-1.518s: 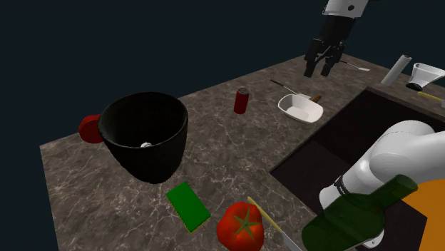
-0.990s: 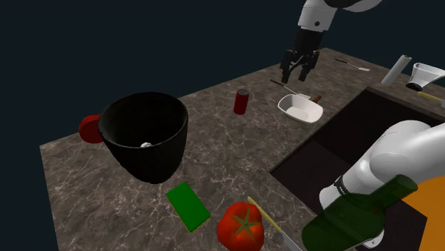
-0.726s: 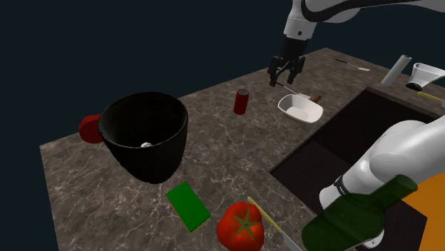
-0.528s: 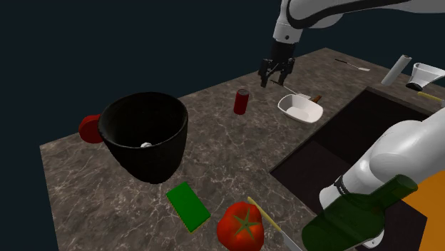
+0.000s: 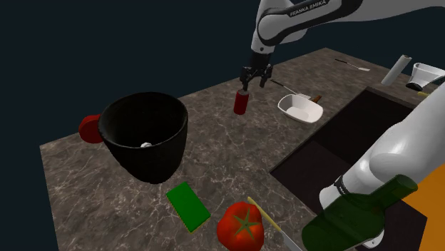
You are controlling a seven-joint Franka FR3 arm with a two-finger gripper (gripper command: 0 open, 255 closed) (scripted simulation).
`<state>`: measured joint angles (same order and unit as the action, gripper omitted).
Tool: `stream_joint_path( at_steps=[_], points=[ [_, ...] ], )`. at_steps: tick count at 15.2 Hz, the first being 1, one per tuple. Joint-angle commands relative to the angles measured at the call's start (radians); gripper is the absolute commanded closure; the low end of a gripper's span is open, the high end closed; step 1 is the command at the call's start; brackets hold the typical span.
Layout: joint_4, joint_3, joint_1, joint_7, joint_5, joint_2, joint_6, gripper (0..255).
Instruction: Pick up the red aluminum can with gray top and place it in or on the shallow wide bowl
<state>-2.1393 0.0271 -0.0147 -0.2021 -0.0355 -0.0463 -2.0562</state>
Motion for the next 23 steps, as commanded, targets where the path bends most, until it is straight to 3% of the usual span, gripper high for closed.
stream_joint_path(
  at_steps=[1, 5, 12, 20, 21, 23],
  points=[
    [0.043, 0.003, -0.002, -0.016, 0.016, 0.072, -0.037, 0],
    [0.137, 0.002, -0.006, -0.039, 0.045, 0.197, -0.078, 0],
    [0.092, 0.001, -0.006, -0.04, 0.047, 0.245, -0.171, 0],
    [0.092, 0.001, -0.006, -0.04, 0.047, 0.245, -0.171, 0],
    [0.092, 0.001, -0.006, -0.04, 0.047, 0.245, -0.171, 255],
    [0.092, 0.001, -0.006, -0.04, 0.047, 0.245, -0.171, 255]
  ],
)
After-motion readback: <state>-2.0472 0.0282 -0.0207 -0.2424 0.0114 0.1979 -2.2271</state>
